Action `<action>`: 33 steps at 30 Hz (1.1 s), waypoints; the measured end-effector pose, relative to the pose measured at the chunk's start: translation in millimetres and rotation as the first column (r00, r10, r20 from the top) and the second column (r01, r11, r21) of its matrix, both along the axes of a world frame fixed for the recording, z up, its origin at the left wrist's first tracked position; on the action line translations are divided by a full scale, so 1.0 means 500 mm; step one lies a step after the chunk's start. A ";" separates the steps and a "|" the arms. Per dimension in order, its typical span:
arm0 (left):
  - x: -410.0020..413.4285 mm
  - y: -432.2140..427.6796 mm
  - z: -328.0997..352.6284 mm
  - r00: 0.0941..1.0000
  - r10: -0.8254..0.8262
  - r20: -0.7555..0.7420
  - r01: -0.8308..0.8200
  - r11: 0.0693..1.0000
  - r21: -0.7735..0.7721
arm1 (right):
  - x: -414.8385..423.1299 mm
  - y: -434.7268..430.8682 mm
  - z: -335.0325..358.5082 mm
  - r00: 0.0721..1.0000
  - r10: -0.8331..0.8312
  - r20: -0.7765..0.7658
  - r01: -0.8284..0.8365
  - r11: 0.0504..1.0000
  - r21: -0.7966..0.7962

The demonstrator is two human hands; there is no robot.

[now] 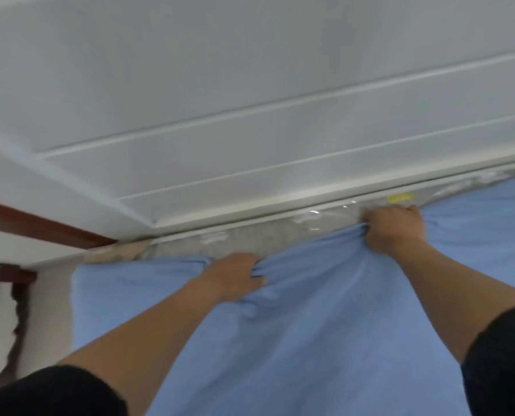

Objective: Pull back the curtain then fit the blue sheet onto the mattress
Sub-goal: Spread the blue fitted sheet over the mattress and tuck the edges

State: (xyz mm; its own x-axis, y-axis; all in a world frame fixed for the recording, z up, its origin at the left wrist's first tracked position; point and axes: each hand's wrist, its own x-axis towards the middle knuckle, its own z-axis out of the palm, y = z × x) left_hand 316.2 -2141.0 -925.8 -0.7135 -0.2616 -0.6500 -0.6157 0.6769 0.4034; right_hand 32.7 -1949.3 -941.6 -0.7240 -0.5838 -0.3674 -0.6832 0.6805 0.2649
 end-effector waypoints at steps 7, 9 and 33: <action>0.259 -0.269 -0.007 0.989 -0.109 0.097 0.136 0.927 -0.348 | 0.163 -0.117 0.061 0.985 0.057 0.165 -0.075 0.992 0.104; 0.269 -0.288 -0.015 0.986 -0.166 0.018 0.158 0.894 -0.420 | 0.260 -0.171 0.077 0.943 0.096 0.320 -0.132 0.987 0.090; 0.564 -0.487 0.041 0.976 0.213 -0.045 -0.212 0.882 -0.422 | 0.828 -0.460 0.092 0.844 -0.473 0.253 0.536 0.754 -0.381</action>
State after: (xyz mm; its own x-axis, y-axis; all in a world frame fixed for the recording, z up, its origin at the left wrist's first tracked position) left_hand 598.1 -2384.8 -905.5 -0.6086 -0.6563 -0.4460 -0.7644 0.6357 0.1077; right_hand 447.0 -2179.4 -895.7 -0.9202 -0.2655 -0.2878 -0.2147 0.9568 -0.1961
